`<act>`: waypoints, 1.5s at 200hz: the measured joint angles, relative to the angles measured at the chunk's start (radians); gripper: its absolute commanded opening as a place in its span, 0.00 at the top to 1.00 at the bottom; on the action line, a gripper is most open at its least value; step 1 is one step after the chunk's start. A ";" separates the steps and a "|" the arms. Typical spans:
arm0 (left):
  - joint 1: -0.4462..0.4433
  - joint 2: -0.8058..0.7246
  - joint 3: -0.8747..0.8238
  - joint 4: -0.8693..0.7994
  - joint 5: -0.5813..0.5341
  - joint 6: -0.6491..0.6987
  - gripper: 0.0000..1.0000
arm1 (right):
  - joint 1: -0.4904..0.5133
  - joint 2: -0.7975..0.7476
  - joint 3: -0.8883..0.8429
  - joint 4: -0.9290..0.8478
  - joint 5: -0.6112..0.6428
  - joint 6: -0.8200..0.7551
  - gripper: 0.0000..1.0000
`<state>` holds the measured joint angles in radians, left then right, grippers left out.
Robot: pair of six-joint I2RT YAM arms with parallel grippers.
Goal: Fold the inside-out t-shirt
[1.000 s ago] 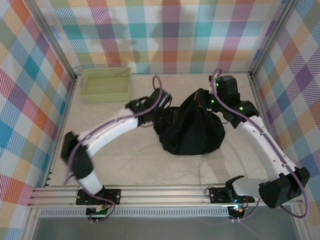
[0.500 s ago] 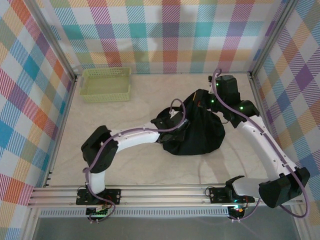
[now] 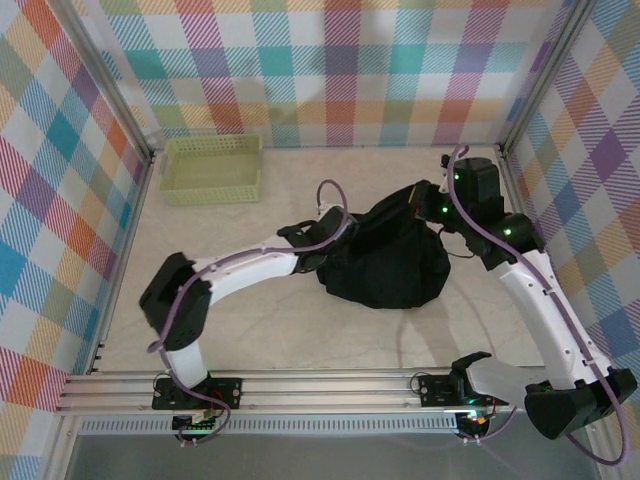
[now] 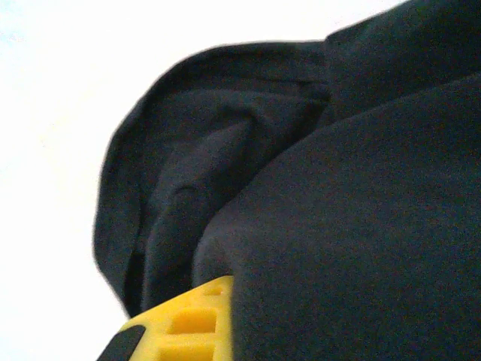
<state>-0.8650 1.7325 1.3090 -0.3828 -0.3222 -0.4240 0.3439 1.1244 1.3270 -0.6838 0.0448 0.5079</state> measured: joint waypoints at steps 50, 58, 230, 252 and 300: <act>0.003 -0.452 -0.128 0.074 0.097 0.123 1.00 | -0.027 -0.029 0.043 -0.037 -0.046 0.005 1.00; 0.006 -0.484 -0.148 0.086 0.103 0.130 1.00 | -0.027 -0.038 0.032 -0.028 -0.065 0.012 1.00; 0.021 -0.114 -0.090 -0.080 0.158 -0.040 0.47 | -0.019 0.214 -0.167 0.059 -0.031 -0.080 0.52; 0.017 -0.088 -0.105 -0.048 0.176 -0.093 0.48 | 0.043 0.202 -0.179 0.054 -0.051 -0.079 0.54; 0.017 -0.020 -0.124 0.001 0.192 -0.168 0.48 | 0.058 0.335 -0.200 0.046 -0.050 -0.070 0.57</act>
<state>-0.8478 1.7123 1.1851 -0.3817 -0.1299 -0.5919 0.4023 1.4590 1.1275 -0.6376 -0.0048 0.4381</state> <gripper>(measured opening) 0.520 0.433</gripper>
